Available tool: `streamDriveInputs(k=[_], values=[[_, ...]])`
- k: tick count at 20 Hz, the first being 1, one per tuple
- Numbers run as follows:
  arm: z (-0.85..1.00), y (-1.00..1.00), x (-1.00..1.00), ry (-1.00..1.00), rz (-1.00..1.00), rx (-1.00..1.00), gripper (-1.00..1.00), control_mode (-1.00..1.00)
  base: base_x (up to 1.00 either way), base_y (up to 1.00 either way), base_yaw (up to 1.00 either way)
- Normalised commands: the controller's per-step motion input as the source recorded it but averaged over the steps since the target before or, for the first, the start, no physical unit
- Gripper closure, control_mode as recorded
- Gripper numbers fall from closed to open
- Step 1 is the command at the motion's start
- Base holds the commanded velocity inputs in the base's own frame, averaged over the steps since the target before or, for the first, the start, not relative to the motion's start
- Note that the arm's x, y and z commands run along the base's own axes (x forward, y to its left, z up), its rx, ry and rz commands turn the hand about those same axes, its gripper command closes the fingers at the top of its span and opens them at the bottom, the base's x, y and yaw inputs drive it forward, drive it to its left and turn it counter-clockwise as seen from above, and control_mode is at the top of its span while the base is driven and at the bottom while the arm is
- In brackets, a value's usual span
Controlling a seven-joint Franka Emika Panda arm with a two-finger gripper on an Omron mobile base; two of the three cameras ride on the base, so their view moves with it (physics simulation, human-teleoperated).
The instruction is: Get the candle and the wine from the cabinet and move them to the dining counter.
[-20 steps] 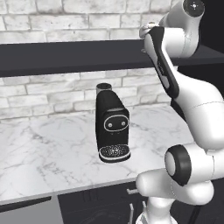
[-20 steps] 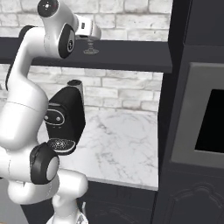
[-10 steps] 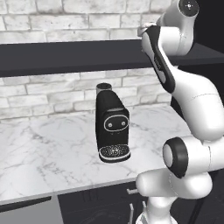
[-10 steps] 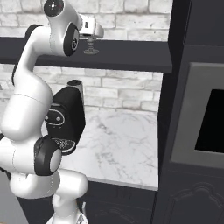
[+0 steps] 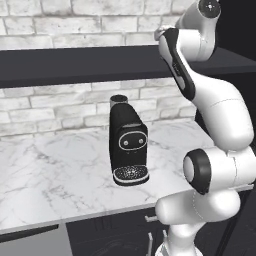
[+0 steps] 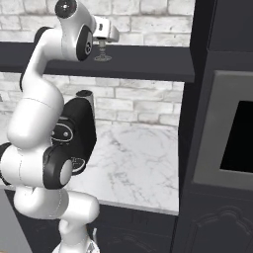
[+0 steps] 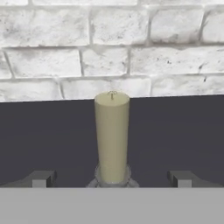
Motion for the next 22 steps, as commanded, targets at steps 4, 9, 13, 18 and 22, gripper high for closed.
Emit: streamDriveInputs(k=[4,9,13,18,22], values=[[0.0,0.0,0.23,0.0,0.0,0.0,-1.0,-1.0,0.0,0.0,0.0],[0.0,0.0,0.12,0.0,0.0,0.0,-1.0,-1.0,0.0,0.0,0.0],[0.0,0.0,0.11,0.0,0.0,0.0,-1.0,-1.0,0.0,0.0,0.0],[0.0,0.0,0.17,0.0,0.0,0.0,-1.0,-1.0,0.0,0.0,0.0],[0.0,0.0,0.2,0.0,0.0,0.0,-1.0,-1.0,0.0,0.0,0.0]])
